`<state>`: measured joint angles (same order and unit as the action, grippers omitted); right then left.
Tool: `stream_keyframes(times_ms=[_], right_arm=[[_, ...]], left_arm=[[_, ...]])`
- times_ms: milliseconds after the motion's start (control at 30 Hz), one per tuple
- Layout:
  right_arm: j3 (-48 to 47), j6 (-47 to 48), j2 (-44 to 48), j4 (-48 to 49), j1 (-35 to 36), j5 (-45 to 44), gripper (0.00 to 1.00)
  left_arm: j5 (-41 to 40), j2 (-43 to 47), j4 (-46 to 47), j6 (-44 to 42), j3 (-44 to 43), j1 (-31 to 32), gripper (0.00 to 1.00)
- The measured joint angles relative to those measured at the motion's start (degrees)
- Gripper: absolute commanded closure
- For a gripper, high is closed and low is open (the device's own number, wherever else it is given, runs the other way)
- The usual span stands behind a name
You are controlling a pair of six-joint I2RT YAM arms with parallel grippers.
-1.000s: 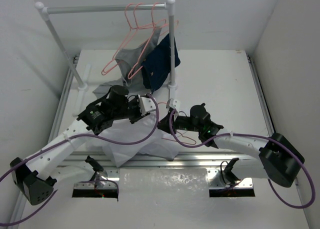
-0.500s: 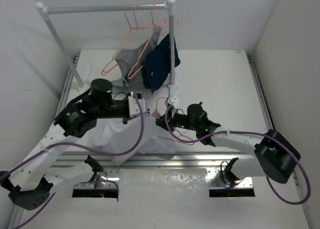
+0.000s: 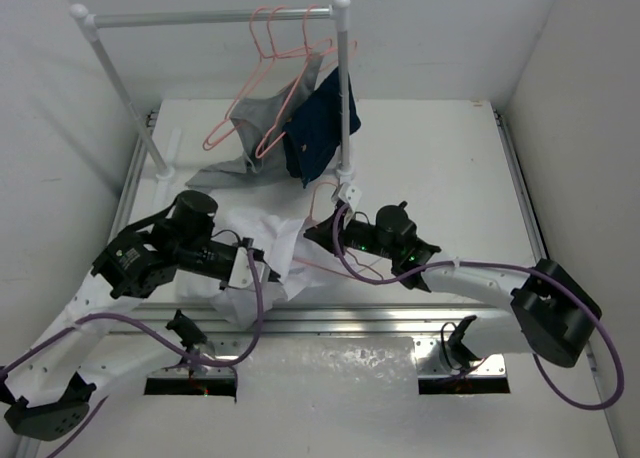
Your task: Place the shirt on the hanger
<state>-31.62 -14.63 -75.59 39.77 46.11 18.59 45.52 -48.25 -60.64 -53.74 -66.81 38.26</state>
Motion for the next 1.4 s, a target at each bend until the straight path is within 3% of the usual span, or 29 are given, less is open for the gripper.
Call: stream_keyframes(times_ms=[67, 100, 133, 267, 400, 433, 767, 1067, 1133, 1167, 1333, 1400], right_arm=[[0.0, -0.6, -0.4, 1.8, 0.0, 1.2, 1.0], [0.0, -1.0, -0.7, 2.8, 0.0, 1.7, 1.0], [0.0, -1.5, -1.1, 4.0, 0.0, 2.4, 1.0], [0.8, -3.5, -3.7, 8.9, 0.0, 5.0, 1.0], [3.7, -4.8, -5.0, 12.7, 0.0, 6.3, 1.0], [4.0, -5.0, -5.3, 12.9, 0.0, 6.7, 1.0], [4.1, -4.7, -4.7, 14.4, 0.0, 8.8, 1.0], [4.1, -1.7, 0.2, 11.3, 0.0, 12.2, 1.0], [4.1, -0.5, 1.5, 10.0, 0.0, 13.7, 1.0], [4.1, -0.1, 2.1, 9.5, 0.0, 14.3, 1.0], [3.7, 1.8, 4.0, 7.6, 0.0, 17.5, 1.0], [3.2, 2.1, 4.0, 7.2, 0.0, 18.5, 1.0]], left_arm=[[-0.1, -0.1, -0.7, -1.3, 2.7, 0.3, 0.9], [-0.3, -0.5, -1.4, -1.8, 4.0, 0.4, 0.75], [-0.7, -0.9, -2.0, -2.5, 4.8, 0.5, 0.7], [-5.2, -2.7, -2.6, -3.1, 6.2, 0.8, 0.6], [-10.1, -1.0, -2.4, -2.4, 6.3, 0.8, 0.02], [-11.6, -0.3, -2.5, -1.8, 5.9, 0.8, 0.0], [-32.4, 2.1, 4.7, 2.5, 0.4, 0.8, 0.0], [-32.4, -6.4, 10.8, 2.5, 7.7, 0.6, 0.01], [-31.5, -6.8, 10.9, 2.6, 8.5, 0.2, 0.13], [-30.9, -6.7, 11.1, 2.8, 8.4, 0.0, 0.27], [-27.8, -5.6, 12.7, 3.6, 7.9, -0.1, 0.5], [-26.6, -5.9, 12.6, 4.3, 7.9, -0.1, 0.69]])
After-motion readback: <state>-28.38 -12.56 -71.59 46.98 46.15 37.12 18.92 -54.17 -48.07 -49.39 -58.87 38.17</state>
